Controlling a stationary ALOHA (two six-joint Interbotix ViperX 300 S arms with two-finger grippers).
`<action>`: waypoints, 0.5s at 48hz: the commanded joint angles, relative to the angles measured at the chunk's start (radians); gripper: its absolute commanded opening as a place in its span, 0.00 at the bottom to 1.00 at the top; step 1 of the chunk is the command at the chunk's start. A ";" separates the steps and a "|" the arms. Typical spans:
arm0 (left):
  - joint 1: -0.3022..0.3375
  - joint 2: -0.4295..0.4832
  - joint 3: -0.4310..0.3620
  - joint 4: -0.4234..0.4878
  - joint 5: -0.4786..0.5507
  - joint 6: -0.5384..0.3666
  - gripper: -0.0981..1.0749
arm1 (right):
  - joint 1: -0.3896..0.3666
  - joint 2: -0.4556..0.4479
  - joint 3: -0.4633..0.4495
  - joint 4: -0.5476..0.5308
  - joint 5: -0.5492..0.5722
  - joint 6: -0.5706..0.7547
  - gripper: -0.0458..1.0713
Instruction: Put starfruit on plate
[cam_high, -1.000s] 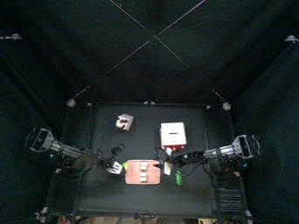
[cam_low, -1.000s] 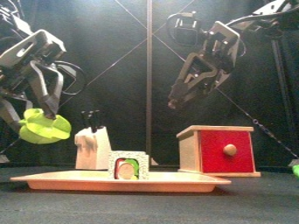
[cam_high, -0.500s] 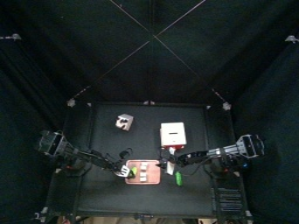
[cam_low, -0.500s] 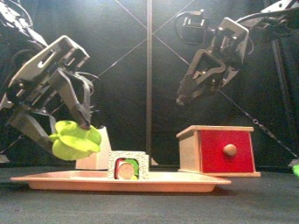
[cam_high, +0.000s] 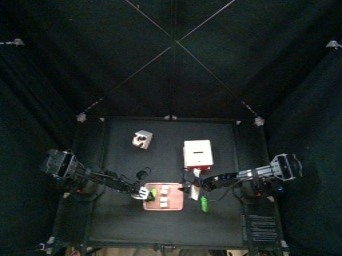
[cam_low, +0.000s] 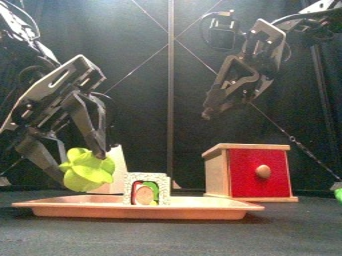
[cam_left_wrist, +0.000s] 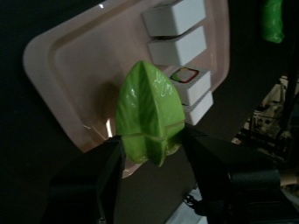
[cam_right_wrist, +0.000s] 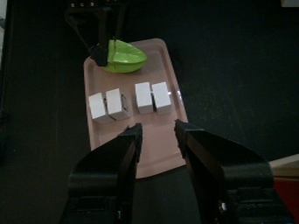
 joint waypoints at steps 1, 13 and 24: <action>0.002 -0.008 0.000 -0.032 -0.008 0.003 0.75 | 0.000 -0.029 -0.011 0.000 -0.003 -0.002 0.71; 0.003 -0.014 -0.002 -0.048 -0.008 0.009 0.91 | 0.000 -0.029 -0.009 0.002 -0.003 -0.002 0.71; 0.002 -0.028 0.000 -0.046 -0.008 0.011 0.93 | 0.000 -0.031 -0.009 0.000 -0.003 -0.002 0.71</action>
